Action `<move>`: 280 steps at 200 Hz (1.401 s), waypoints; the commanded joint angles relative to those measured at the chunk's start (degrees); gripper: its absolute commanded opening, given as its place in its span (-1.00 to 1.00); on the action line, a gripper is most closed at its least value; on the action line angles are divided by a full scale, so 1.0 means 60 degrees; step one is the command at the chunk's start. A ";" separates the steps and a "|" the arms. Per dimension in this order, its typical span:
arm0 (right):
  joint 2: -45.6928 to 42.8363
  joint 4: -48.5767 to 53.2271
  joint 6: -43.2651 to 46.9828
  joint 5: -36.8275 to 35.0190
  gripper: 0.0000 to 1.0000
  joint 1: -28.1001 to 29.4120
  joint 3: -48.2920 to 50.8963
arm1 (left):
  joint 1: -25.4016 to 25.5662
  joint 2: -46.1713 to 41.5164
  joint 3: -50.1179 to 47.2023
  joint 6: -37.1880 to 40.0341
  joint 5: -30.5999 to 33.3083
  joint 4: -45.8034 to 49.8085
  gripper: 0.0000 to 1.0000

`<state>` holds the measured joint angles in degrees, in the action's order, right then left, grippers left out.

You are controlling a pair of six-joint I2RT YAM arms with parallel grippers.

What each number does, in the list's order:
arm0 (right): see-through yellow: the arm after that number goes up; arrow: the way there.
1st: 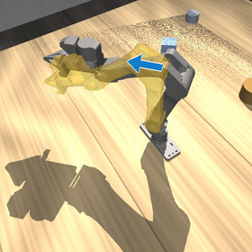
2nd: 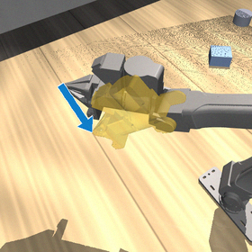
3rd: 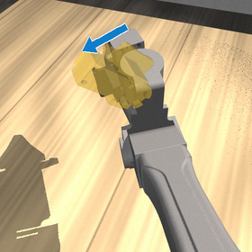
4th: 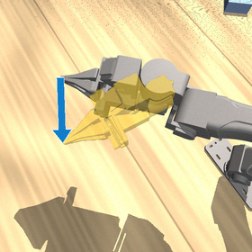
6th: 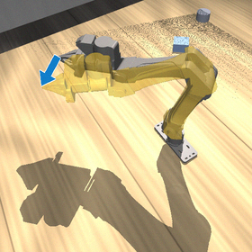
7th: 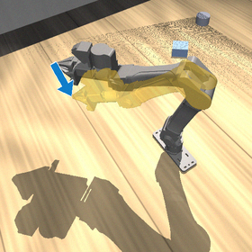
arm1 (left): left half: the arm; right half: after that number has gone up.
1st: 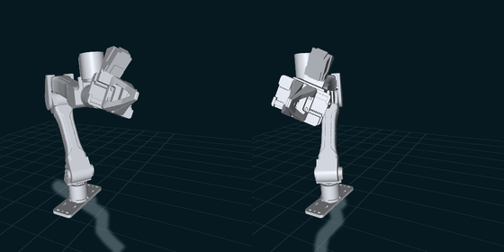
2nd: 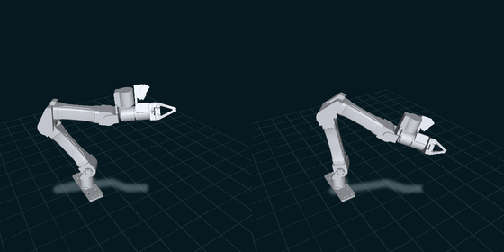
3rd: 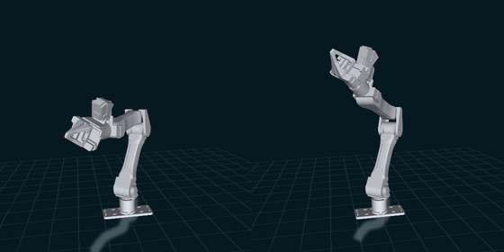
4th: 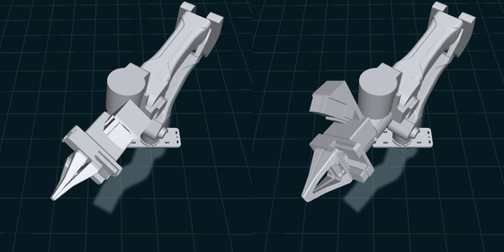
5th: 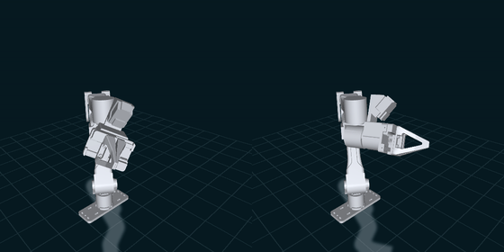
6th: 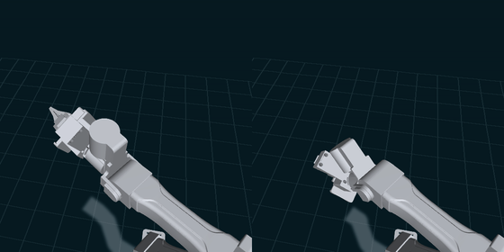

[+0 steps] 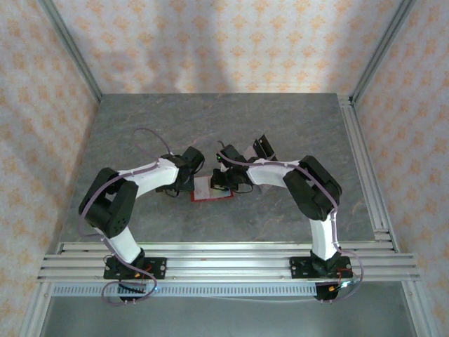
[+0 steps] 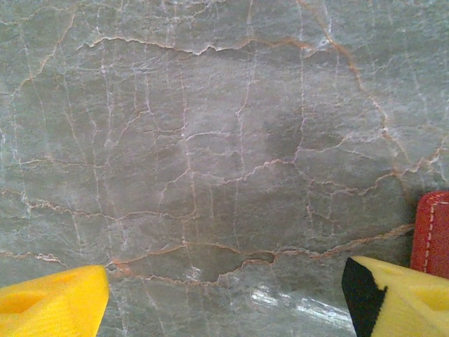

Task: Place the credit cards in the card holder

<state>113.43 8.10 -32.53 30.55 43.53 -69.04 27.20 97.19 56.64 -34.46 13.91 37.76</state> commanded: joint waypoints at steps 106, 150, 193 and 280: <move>-0.1168 0.0839 0.0398 -0.0548 -0.76 -0.0044 -0.0267 | -0.0097 -0.0366 -0.0052 0.0087 0.0247 0.0143 0.76; -0.2794 0.2873 0.1476 -0.1602 -0.26 -0.0947 -0.0111 | -0.0098 -0.1006 -0.0152 0.0087 0.0138 0.0346 0.76; -0.3203 0.5614 0.3013 -0.4068 -0.08 -0.1220 -0.0802 | -0.0007 -0.1488 -0.0204 0.0059 -0.0207 0.0491 0.78; -0.3153 0.6411 0.3694 -0.5706 -0.08 -0.1220 -0.0327 | 0.0115 -0.1820 -0.0437 -0.0116 -0.0301 0.0497 0.79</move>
<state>94.54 43.77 -12.14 0.73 35.94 -72.42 27.38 87.99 55.16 -34.50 11.81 38.89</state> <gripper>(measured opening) 0.460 0.893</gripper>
